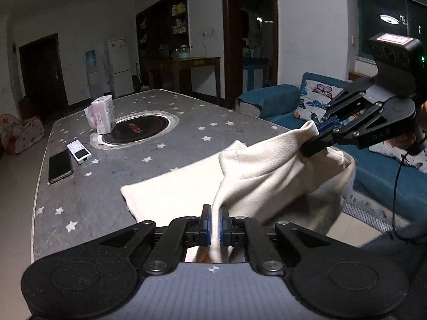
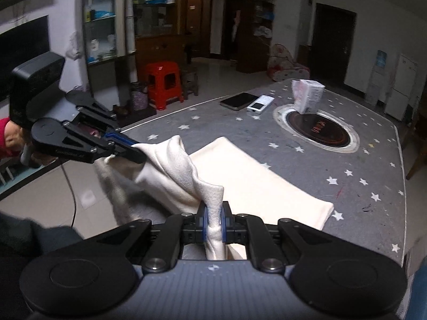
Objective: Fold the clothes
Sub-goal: 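Lift the hem edge with both grippers and carry it toward the collar, then lay the hem edge down on the collar and open both grippers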
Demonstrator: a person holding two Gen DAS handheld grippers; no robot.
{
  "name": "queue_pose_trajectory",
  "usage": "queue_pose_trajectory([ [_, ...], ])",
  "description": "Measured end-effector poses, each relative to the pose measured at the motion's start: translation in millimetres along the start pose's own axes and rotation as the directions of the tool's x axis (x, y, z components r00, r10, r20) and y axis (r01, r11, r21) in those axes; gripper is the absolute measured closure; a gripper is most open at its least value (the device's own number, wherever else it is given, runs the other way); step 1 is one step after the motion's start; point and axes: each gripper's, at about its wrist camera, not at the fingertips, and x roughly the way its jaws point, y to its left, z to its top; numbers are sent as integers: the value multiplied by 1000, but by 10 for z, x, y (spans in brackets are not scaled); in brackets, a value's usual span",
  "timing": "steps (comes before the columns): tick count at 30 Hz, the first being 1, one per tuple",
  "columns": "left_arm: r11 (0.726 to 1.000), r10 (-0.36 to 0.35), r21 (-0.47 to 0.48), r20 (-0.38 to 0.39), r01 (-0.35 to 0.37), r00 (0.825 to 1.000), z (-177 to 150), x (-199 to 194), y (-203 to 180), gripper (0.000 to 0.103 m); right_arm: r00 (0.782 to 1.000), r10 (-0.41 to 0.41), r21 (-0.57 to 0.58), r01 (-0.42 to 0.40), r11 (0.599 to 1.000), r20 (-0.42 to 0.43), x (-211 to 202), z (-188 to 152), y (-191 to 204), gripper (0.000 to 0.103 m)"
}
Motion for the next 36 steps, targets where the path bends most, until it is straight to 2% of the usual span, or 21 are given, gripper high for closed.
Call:
queue_pose_trajectory([
  [5,1000,19,8,17,-20,1000,196,224,236,97,1000,-28,47,27,999,15,181,189,-270,95],
  [12,999,40,1,-31,-40,999,376,721,577,97,998,-64,110,64,992,-1,653,366,-677,95],
  [19,997,56,-57,-83,-61,995,480,1239,866,97,994,-103,204,106,973,-26,1091,404,-1037,95],
  [25,990,117,-67,-128,-126,985,460,1623,961,97,989,-138,242,145,959,-47,1458,392,-1202,94],
  [32,981,156,-92,-151,-171,976,460,1878,1056,97,983,-169,279,182,943,-70,1788,336,-1315,92],
  [36,977,173,-96,-169,-191,970,461,2022,1087,93,978,-186,330,207,921,-95,1923,288,-1436,88],
])
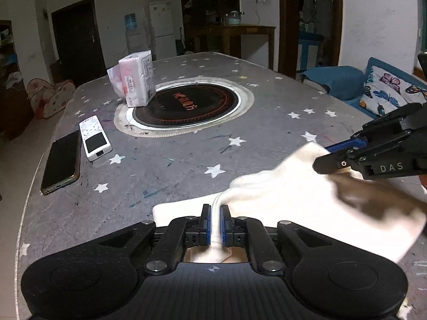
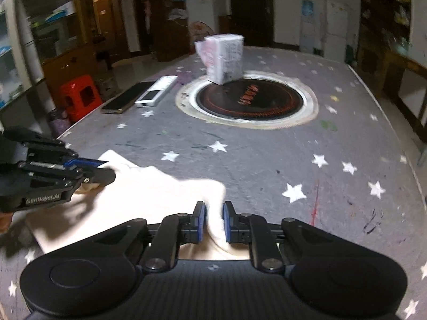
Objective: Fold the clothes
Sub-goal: 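Lay the hem edge down on the collar and open both grippers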
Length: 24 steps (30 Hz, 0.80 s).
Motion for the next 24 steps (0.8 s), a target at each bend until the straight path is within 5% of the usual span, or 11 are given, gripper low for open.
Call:
queue_pose_trajectory([
  [9,998,36,-43,-5,-36,999,46,129,48,82,999,-46,42,46,998,9,32,31,-105,84],
  [13,998,28,-53,33,-26,999,89,30,30,82,999,17,-10,-16,1000,30,-62,73,28,84],
  [18,996,-40,-83,58,45,998,137,-22,-6,85,995,100,-56,-99,993,12,35,112,243,85],
  [24,992,-89,-88,42,92,995,152,84,-79,85,995,98,-57,-99,993,-21,291,125,327,87],
])
